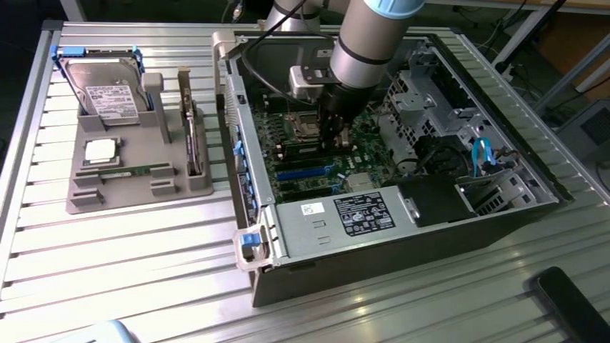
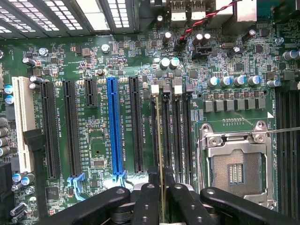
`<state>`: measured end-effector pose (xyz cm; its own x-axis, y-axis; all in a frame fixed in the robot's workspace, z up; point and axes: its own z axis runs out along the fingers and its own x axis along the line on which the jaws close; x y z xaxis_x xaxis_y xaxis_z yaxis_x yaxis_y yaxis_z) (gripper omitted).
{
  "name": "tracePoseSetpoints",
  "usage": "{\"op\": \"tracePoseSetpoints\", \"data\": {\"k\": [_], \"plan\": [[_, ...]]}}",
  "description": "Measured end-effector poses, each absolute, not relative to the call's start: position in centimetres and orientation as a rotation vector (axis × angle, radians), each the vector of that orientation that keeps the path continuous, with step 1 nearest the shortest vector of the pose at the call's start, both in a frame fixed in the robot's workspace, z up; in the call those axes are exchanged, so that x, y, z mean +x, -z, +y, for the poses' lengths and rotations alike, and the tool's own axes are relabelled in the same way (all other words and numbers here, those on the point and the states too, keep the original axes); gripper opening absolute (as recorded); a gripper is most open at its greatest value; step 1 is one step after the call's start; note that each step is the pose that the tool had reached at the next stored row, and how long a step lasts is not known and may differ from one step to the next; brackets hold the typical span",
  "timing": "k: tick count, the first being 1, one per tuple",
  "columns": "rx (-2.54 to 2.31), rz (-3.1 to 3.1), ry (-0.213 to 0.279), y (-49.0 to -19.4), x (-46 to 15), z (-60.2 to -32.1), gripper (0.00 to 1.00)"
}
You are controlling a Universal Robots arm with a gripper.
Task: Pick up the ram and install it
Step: 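Pick up the ram and move it above insertion slot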
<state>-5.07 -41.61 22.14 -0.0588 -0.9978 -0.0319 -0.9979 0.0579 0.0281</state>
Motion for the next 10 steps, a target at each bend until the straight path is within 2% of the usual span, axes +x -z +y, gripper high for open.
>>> {"op": "tracePoseSetpoints", "data": {"k": [10], "plan": [[-2.153,2.282,-0.066,-21.96,-5.07,-41.61,0.14]]}}
